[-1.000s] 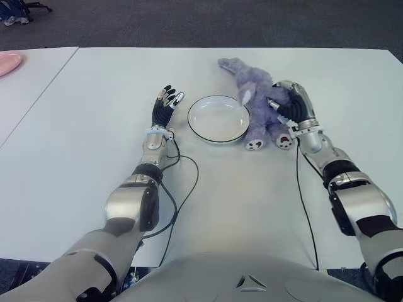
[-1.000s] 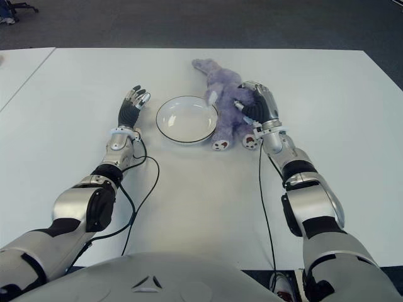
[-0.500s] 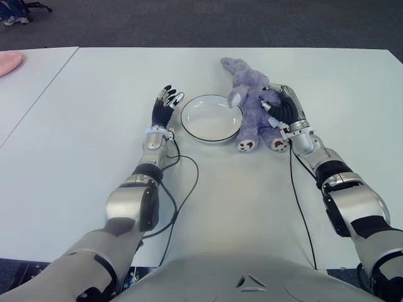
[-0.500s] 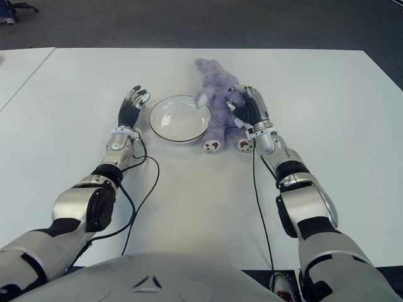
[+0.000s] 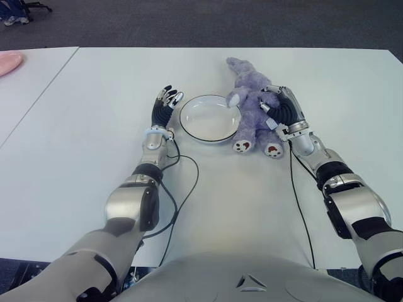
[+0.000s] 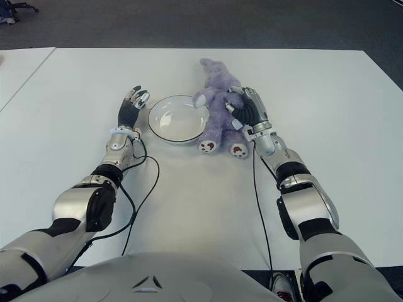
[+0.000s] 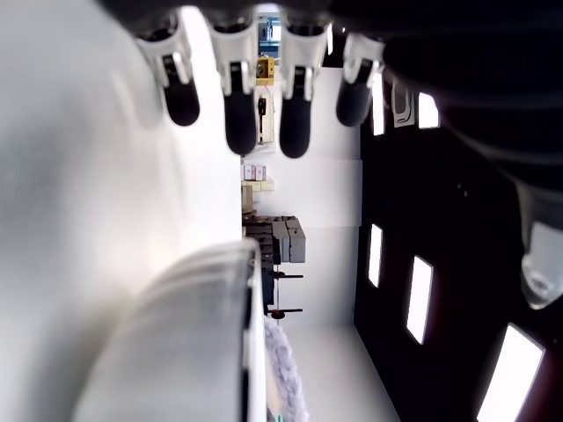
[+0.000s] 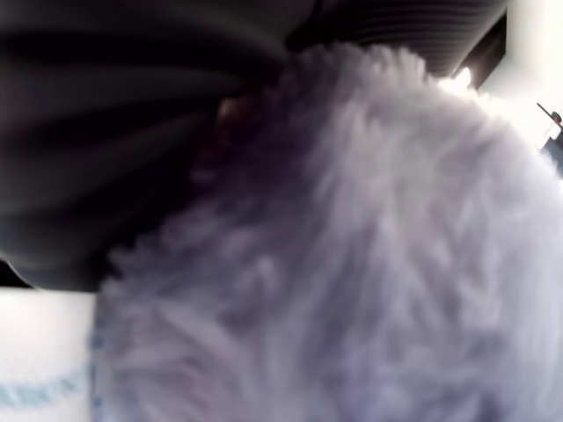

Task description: Put the doll into the plate.

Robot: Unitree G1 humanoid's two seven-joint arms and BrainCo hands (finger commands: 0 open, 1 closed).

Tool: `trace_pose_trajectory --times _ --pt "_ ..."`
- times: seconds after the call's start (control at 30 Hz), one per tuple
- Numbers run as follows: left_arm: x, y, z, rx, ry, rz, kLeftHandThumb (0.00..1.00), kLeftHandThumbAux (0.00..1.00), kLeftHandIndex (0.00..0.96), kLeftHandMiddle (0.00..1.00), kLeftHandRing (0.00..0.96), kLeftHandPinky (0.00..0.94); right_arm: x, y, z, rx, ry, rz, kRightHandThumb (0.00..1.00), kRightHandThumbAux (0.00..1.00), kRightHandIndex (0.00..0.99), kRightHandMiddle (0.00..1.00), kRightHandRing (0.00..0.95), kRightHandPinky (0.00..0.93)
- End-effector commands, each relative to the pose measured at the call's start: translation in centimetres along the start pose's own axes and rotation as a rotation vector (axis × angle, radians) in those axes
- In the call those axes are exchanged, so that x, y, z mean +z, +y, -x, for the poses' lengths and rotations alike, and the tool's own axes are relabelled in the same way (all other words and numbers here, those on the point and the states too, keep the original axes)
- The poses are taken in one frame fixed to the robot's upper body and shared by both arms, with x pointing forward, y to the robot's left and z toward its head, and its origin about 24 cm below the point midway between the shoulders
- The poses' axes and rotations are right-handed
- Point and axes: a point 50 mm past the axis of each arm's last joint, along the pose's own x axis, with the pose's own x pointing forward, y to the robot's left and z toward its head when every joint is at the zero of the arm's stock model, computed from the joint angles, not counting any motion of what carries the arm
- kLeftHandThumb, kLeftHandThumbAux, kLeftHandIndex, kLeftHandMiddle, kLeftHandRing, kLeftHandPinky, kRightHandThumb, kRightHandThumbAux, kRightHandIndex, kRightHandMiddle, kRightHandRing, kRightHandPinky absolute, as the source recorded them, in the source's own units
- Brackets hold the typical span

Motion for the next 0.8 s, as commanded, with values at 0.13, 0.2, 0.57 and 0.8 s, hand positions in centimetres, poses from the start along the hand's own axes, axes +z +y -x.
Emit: trace_pose_trajectory --times 0.13,0.2,0.57,0.8 --pt "-9.8 -0.7 6.6 -0.007 0.421 0.077 0.000 0.489 0.133 0.191 0.169 0.123 -1.4 1.3 2.2 0.103 0.082 0.033 0.696 0.724 0.438 0.897 0.890 0.879" --pt "-9.8 -0.7 6.6 -0.009 0.421 0.079 0.000 0.488 0.131 0.189 0.167 0.122 -1.4 1.3 2.1 0.104 0.084 0.040 0.695 0.725 0.438 0.899 0.891 0.875" --pt "-9.8 -0.5 6.6 -0.007 0.422 0.063 0.000 0.489 0.133 0.192 0.170 0.129 0.1 -1.7 -0.3 0.027 -0.048 0.100 0.694 0.727 0.437 0.897 0.890 0.870" --pt "-9.7 -0.4 6.6 -0.013 0.419 0.062 0.000 0.489 0.137 0.193 0.170 0.129 1.8 -5.3 -2.4 -0.123 -0.156 0.163 0.696 0.725 0.437 0.891 0.885 0.870"
